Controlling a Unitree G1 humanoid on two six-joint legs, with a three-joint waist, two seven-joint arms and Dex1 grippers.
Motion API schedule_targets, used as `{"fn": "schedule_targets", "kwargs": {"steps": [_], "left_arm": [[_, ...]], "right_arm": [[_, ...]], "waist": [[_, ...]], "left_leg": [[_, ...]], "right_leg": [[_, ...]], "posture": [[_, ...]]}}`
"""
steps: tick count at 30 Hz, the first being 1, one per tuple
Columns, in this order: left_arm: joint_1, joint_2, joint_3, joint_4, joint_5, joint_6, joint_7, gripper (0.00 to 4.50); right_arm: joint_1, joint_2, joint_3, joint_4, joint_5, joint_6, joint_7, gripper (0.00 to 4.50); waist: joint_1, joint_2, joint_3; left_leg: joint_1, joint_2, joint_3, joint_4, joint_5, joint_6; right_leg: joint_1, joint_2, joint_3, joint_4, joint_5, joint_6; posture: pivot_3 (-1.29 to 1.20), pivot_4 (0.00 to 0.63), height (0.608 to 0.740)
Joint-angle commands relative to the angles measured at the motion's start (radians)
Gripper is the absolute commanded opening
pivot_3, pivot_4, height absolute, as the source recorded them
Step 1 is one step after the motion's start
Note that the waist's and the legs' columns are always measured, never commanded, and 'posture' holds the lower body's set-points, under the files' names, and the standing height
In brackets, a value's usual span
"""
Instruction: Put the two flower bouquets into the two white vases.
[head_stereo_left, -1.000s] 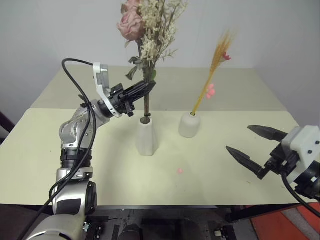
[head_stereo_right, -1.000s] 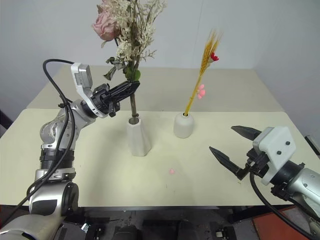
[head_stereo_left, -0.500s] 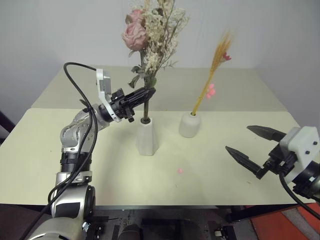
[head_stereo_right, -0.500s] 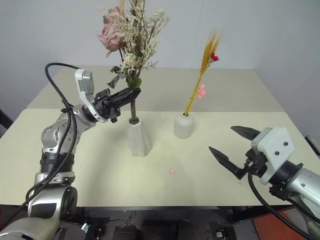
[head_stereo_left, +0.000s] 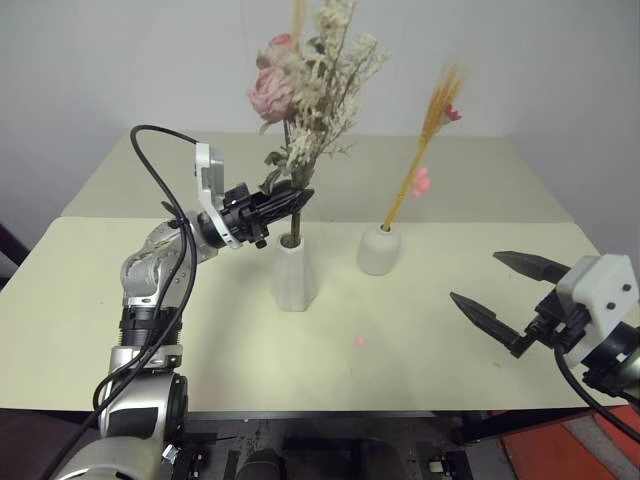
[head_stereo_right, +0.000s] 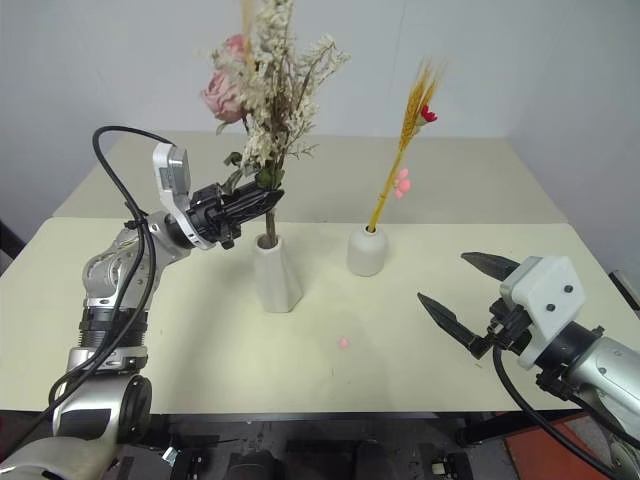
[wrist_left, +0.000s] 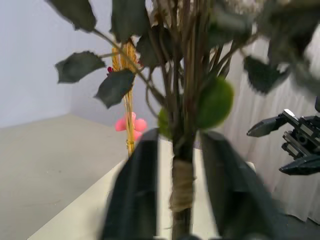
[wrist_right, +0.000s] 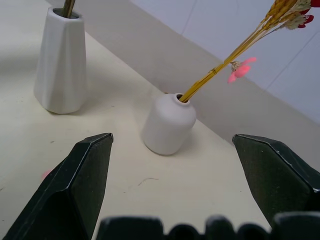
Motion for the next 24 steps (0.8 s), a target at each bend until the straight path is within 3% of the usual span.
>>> {"fn": "schedule_targets", "kwargs": {"steps": [1, 7, 15, 18, 24], "left_arm": [[0.021, 0.035, -0.003, -0.063, 0.002, -0.019, -0.032, 2.6], [0.079, 0.117, -0.028, -0.098, 0.029, 0.009, -0.044, 4.47], [0.152, 0.307, -0.011, -0.125, 0.099, -0.041, -0.103, 4.47], [0.202, 0.431, -0.018, -0.154, 0.16, -0.103, -0.174, 4.47], [0.304, 0.599, 0.119, -0.183, 0.149, -0.158, -0.218, 4.47]], "right_arm": [[-0.008, 0.001, -0.008, -0.002, -0.011, -0.035, 0.001, 4.5], [-0.009, -0.001, 0.0, 0.008, -0.019, -0.05, 0.008, 4.5], [-0.018, -0.011, 0.011, 0.024, -0.029, -0.05, 0.017, 4.5], [-0.017, -0.018, -0.002, 0.038, -0.03, -0.052, 0.03, 4.5], [0.006, -0.033, -0.099, 0.076, 0.021, -0.043, 0.089, 4.5]], "waist": [[-0.001, 0.0, 0.0], [0.001, 0.0, 0.0], [-0.001, 0.0, 0.0], [-0.002, 0.001, 0.0], [0.003, 0.001, 0.0]], "left_leg": [[0.0, 0.0, 0.0, 0.0, 0.0, 0.0], [0.0, 0.0, 0.0, 0.0, 0.0, 0.0], [0.0, 0.001, 0.0, -0.001, 0.0, 0.0], [0.001, 0.001, 0.0, -0.002, 0.0, 0.0], [0.001, 0.002, 0.001, -0.004, 0.0, 0.0]], "right_leg": [[0.0, 0.0, 0.0, 0.0, 0.0, 0.0], [0.0, 0.0, 0.0, 0.0, 0.0, 0.0], [0.0, 0.0, 0.0, 0.0, 0.0, 0.0], [0.0, 0.0, 0.0, -0.001, 0.0, 0.0], [-0.001, 0.0, 0.0, -0.001, -0.001, 0.0]], "posture": [[0.0, 0.15, 0.74], [0.0, 0.15, 0.74], [0.0, 0.15, 0.74], [0.0, 0.15, 0.74], [0.0, 0.15, 0.74]]}}
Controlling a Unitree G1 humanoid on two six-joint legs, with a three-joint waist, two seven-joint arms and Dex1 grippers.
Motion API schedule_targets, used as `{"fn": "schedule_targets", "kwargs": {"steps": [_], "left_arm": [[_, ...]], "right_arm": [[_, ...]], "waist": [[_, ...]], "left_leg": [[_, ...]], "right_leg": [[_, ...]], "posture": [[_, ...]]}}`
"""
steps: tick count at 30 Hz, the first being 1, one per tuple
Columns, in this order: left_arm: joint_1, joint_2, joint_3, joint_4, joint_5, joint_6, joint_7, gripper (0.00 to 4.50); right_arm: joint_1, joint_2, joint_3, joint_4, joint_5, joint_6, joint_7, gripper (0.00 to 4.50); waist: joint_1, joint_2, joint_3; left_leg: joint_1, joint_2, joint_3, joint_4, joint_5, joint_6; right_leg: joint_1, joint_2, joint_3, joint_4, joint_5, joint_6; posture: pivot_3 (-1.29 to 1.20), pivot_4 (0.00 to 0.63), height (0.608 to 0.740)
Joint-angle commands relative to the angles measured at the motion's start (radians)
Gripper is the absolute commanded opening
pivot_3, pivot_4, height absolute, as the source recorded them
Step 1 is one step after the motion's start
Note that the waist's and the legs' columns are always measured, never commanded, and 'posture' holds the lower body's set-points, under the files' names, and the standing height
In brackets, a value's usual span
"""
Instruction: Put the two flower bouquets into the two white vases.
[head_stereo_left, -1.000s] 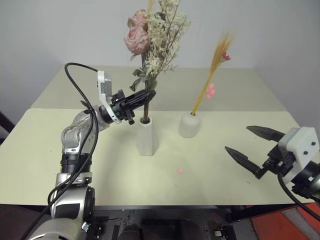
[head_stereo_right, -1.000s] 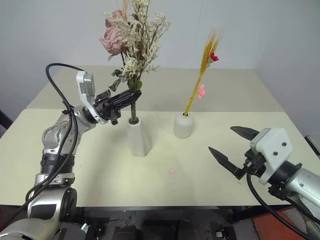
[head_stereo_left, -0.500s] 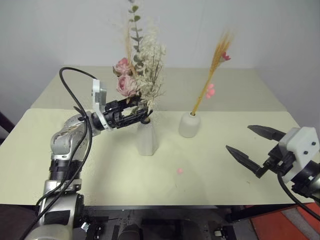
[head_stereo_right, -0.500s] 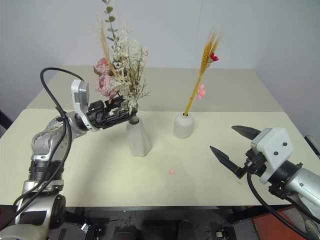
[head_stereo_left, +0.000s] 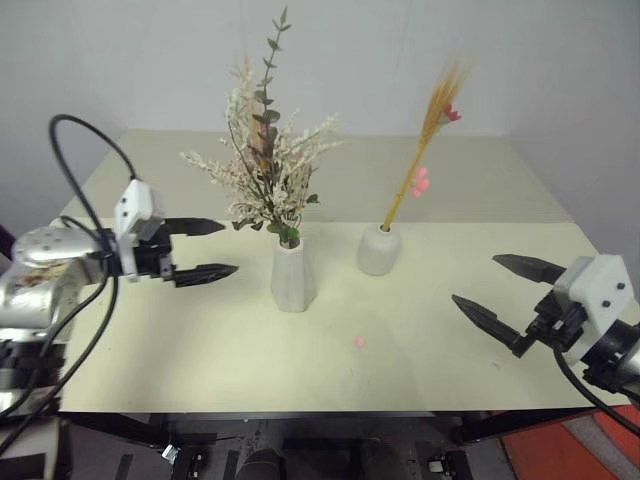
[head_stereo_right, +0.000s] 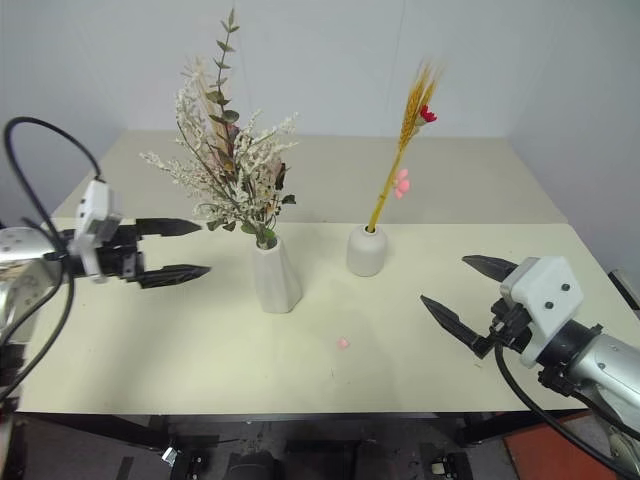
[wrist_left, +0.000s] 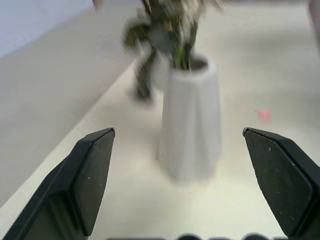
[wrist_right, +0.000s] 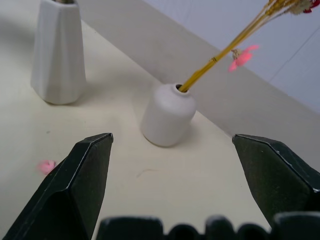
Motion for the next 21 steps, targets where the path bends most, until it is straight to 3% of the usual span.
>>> {"fn": "schedule_targets", "kwargs": {"steps": [1, 10, 15, 21], "left_arm": [[0.023, 0.079, 0.121, -0.048, -0.032, -0.018, -0.019, 4.47], [0.161, 0.162, 0.312, -0.119, -0.079, -0.023, -0.07, 4.47], [0.22, 0.137, 0.316, -0.202, -0.089, -0.004, -0.009, 4.47], [0.209, 0.16, 0.32, -0.207, -0.096, 0.012, 0.012, 4.47]], "right_arm": [[0.013, -0.016, -0.119, 0.019, 0.065, -0.018, 0.061, 4.5], [0.083, -0.081, -0.338, 0.163, 0.171, -0.032, 0.288, 4.5], [0.07, -0.149, -0.288, 0.228, 0.089, 0.018, 0.242, 4.5], [0.068, -0.136, -0.256, 0.226, 0.079, 0.003, 0.246, 4.5]], "waist": [[0.005, 0.0, 0.0], [0.01, 0.0, 0.0], [0.007, 0.0, 0.0], [0.006, 0.001, 0.0]], "left_leg": [[0.0, 0.0, 0.0, 0.0, 0.0, 0.0], [0.001, 0.001, 0.001, -0.001, 0.0, 0.0], [0.002, 0.001, 0.003, -0.002, 0.0, 0.0], [0.002, 0.001, 0.003, -0.003, 0.0, 0.0]], "right_leg": [[0.0, 0.0, -0.001, 0.0, 0.0, 0.0], [0.001, 0.0, 0.0, 0.0, -0.003, 0.005], [0.001, 0.0, 0.001, 0.0, -0.003, 0.004], [0.001, 0.0, 0.001, -0.001, -0.003, 0.004]], "posture": [[0.0, 0.15, 0.74], [0.0, 0.15, 0.74], [0.0, 0.15, 0.74], [0.0, 0.15, 0.74]]}}
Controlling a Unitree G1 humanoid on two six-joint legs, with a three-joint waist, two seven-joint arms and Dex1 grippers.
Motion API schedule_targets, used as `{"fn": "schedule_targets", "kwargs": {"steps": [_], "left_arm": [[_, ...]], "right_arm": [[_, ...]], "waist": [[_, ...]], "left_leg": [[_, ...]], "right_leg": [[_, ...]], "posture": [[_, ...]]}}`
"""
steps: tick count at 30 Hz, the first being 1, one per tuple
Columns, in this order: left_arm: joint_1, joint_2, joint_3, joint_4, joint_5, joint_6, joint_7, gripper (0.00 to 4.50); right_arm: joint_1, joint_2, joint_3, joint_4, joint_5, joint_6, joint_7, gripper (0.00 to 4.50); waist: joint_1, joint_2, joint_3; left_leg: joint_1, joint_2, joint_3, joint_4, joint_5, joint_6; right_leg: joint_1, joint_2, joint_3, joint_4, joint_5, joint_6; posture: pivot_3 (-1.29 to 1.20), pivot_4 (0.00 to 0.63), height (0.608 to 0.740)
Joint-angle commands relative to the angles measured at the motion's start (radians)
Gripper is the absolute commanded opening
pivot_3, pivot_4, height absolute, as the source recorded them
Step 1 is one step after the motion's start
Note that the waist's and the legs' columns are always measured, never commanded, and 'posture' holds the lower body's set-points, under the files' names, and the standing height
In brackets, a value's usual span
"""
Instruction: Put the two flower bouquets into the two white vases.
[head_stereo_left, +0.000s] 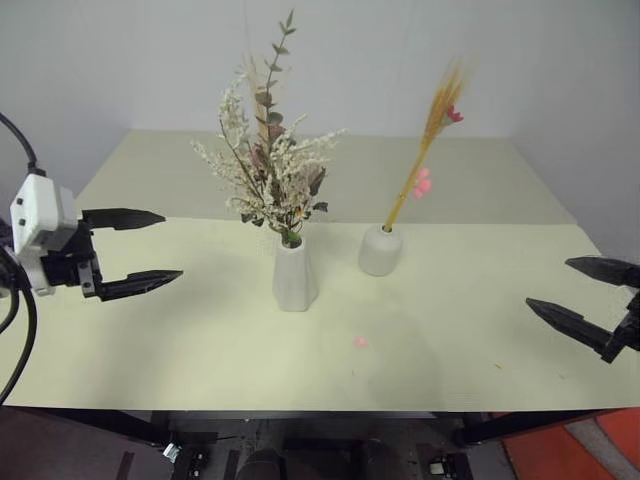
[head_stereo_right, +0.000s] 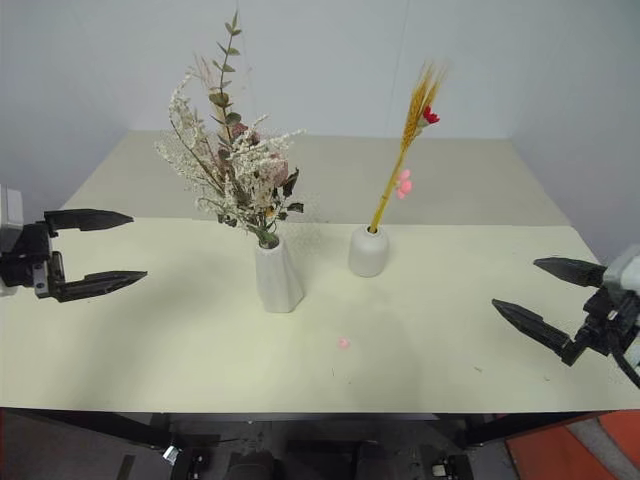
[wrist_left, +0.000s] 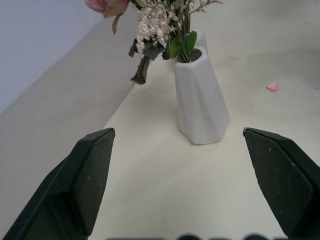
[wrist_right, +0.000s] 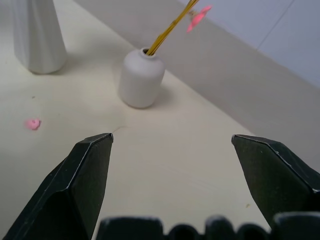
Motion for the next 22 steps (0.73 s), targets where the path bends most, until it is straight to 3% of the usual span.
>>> {"fn": "schedule_targets", "kwargs": {"steps": [1, 7, 13, 22], "left_arm": [[-0.013, 0.035, 0.036, -0.012, -0.008, 0.008, 0.017, 4.47], [0.029, 0.059, 0.061, 0.014, 0.006, 0.002, 0.006, 4.47], [0.014, 0.045, 0.067, 0.018, -0.022, 0.021, 0.036, 4.47], [0.104, 0.038, 0.117, -0.101, -0.077, 0.103, 0.053, 4.47]], "right_arm": [[-0.011, 0.006, -0.015, -0.004, 0.011, -0.003, -0.005, 4.5], [0.0, 0.0, 0.061, 0.019, -0.05, -0.027, -0.006, 4.5], [0.015, 0.009, 0.023, 0.0, -0.048, -0.015, -0.004, 4.5], [-0.099, -0.035, 0.077, 0.054, 0.019, 0.024, 0.028, 4.5]], "waist": [[0.0, 0.0, 0.0], [-0.005, 0.0, 0.0], [-0.005, 0.0, 0.0], [-0.01, 0.0, 0.0]], "left_leg": [[0.0, 0.0, 0.0, 0.0, 0.0, 0.0], [0.0, 0.0, 0.0, 0.0, 0.0, 0.0], [0.0, 0.0, 0.0, 0.0, 0.0, 0.0], [0.001, 0.001, 0.0, -0.001, 0.0, 0.0]], "right_leg": [[0.0, 0.0, 0.0, 0.0, 0.0, 0.0], [0.0, 0.0, 0.0, 0.0, 0.0, 0.0], [0.0, 0.0, 0.0, 0.0, 0.0, 0.0], [0.0, 0.001, 0.0, 0.0, 0.0, -0.001]], "posture": [[0.0, 0.15, 0.74], [0.0, 0.15, 0.74], [0.0, 0.15, 0.74], [0.0, 0.15, 0.74]]}}
